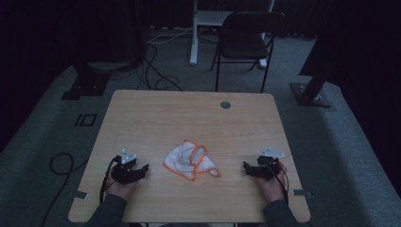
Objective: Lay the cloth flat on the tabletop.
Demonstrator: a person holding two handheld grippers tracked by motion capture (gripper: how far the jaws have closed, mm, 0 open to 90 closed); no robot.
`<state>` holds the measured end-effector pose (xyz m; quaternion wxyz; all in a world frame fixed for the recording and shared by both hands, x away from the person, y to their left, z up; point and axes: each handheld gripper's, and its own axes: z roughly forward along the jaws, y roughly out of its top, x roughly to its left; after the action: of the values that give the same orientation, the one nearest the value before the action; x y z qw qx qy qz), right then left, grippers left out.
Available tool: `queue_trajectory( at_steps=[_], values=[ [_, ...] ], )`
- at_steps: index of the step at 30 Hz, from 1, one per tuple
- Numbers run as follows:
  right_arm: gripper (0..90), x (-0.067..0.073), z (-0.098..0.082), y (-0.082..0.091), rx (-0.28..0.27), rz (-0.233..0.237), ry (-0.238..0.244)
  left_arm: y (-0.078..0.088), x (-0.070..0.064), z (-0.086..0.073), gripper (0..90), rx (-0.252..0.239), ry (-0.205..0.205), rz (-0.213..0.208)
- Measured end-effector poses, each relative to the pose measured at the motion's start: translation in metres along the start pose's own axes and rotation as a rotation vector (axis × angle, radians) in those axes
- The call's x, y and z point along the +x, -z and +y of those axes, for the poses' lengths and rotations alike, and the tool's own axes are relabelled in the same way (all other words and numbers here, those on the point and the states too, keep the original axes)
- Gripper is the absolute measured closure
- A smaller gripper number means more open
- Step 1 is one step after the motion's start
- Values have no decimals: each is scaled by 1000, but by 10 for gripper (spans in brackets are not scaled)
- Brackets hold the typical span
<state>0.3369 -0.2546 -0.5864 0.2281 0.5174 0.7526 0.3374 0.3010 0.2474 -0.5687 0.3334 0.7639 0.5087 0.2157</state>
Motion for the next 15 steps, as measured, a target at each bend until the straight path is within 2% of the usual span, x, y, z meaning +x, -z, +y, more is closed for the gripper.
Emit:
queue_trajectory(
  at_steps=[2, 11, 15],
  values=[
    [132, 1, -1, 1, -4, 0, -1, 7, -3, 2, 444, -11, -12, -34],
    [135, 2, -1, 1, -3, -1, 0, 19, -12, 9, 486, -25, -31, -89],
    [135, 2, -1, 2, -1, 0, 0, 24, -14, 15, 487, -38, -22, -119]
  ],
)
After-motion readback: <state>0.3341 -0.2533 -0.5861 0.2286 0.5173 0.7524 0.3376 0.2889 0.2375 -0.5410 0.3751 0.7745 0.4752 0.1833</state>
